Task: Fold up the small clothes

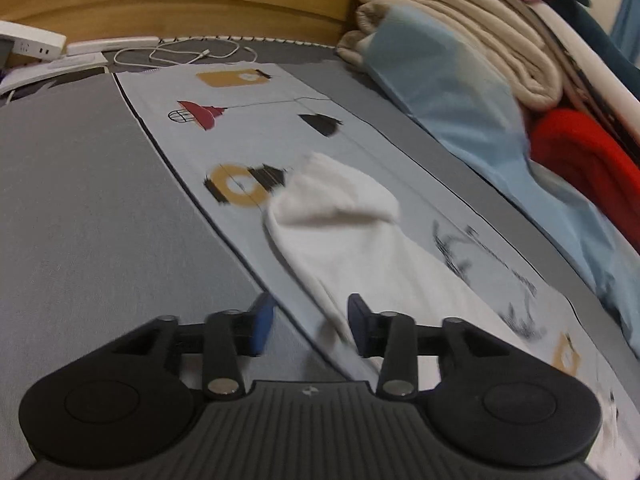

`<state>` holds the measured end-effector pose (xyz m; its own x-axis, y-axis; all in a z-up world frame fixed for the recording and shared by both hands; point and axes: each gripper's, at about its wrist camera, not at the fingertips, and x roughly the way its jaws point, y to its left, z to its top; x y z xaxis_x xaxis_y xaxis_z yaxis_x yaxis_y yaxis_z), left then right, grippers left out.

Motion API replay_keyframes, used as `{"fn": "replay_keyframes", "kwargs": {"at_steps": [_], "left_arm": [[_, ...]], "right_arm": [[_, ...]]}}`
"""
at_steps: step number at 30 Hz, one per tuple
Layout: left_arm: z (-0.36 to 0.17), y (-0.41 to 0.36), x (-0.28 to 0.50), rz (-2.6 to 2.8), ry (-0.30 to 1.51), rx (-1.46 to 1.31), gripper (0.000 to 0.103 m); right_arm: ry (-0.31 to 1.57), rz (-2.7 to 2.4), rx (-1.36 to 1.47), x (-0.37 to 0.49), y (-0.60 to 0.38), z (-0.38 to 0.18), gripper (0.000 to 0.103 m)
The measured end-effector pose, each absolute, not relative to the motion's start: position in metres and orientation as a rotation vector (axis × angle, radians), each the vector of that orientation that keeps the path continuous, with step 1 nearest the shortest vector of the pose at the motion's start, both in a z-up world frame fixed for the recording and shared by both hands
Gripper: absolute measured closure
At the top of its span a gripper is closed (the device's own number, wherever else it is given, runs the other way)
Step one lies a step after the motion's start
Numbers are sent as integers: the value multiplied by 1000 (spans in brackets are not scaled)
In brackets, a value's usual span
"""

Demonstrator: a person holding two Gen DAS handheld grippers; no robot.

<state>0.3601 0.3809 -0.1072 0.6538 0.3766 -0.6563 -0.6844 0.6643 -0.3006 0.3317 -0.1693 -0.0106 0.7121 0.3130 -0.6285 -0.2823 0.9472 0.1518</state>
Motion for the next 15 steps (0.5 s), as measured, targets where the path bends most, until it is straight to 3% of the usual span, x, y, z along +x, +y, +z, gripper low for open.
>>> {"fn": "replay_keyframes", "kwargs": {"at_steps": [12,14,15], "left_arm": [[-123,483,408,535,558,-588,56],[-124,489,415,468,567,-609,63],[-124,491,419,417,587,-623,83]], "right_arm": [[849,320,-33,337,-166,-47,91],[855,315,-34,337,-168,-48,91],[860,311,-33,337,-168,-49,91]]}}
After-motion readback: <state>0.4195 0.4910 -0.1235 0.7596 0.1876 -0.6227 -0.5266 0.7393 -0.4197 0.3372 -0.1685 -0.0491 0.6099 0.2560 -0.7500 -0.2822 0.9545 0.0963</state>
